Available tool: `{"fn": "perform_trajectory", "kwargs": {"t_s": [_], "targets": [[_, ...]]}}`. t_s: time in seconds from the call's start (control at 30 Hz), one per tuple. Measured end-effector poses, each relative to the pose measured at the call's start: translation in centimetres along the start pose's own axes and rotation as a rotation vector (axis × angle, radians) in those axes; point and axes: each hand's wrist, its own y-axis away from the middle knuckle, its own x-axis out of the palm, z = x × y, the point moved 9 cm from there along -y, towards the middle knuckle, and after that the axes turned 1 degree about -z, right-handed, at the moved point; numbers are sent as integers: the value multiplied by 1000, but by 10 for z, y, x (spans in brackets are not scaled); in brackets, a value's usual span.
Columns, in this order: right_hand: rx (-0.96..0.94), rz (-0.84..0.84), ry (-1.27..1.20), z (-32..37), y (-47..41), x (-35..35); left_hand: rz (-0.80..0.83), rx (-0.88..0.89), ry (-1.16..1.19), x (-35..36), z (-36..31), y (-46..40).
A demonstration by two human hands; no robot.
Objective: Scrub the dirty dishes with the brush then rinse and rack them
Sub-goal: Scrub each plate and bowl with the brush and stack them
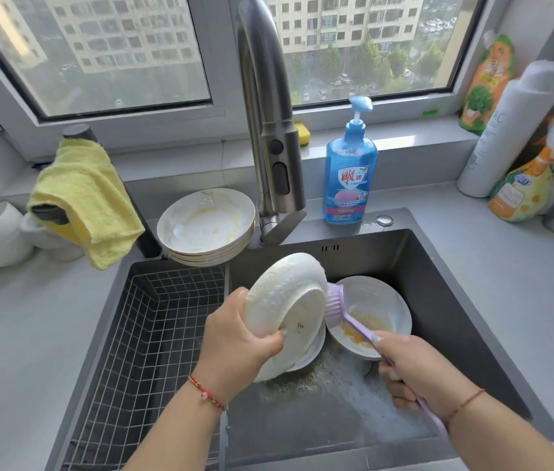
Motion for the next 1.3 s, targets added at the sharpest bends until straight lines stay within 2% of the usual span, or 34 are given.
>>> {"fn": "perform_trajectory", "kwargs": {"t_s": [0.1, 0.23, 0.3, 0.43, 0.5, 0.57, 0.63, 0.7, 0.77, 0.87, 0.93, 1.03, 1.13, 1.3], "targets": [[-216, -52, 141, 44, 8, -5, 17, 30, -45, 3, -2, 0], [-509, 41, 457, 90, 53, 21, 48, -9, -78, 10, 2, 0], [-589, 73, 643, 96, 67, 34, 58, 2, -103, 13, -2, 0], [-530, -51, 653, 92, 46, 10, 63, 72, -79, 12, -3, 2], [-402, -128, 558, 77, 26, -12, 36, 64, -35, 6, 1, 1], [-228, -126, 436, 52, 10, -21, 10, 31, 16, -1, 2, 0], [-134, -111, 356, 33, 5, -19, -7, 0, 72, -4, 3, -1], [-158, -120, 330, 33, 8, -15, -16, -18, 105, -4, 3, -1], [-307, -124, 374, 50, 19, -7, -19, -37, 116, -1, 6, -2], [-589, -110, 622, 75, 50, 23, -14, -115, 143, 9, 14, -1], [-644, -124, 849, 72, 63, 46, -36, -184, 228, 16, 21, 1], [-638, -181, 912, 72, 62, 46, -73, -212, 291, 13, 24, 4], [-542, -224, 745, 71, 36, 8, -70, -182, 327, 5, 24, 6], [-267, -165, 520, 30, 15, -14, -162, -301, 621, -11, 39, 8]]}}
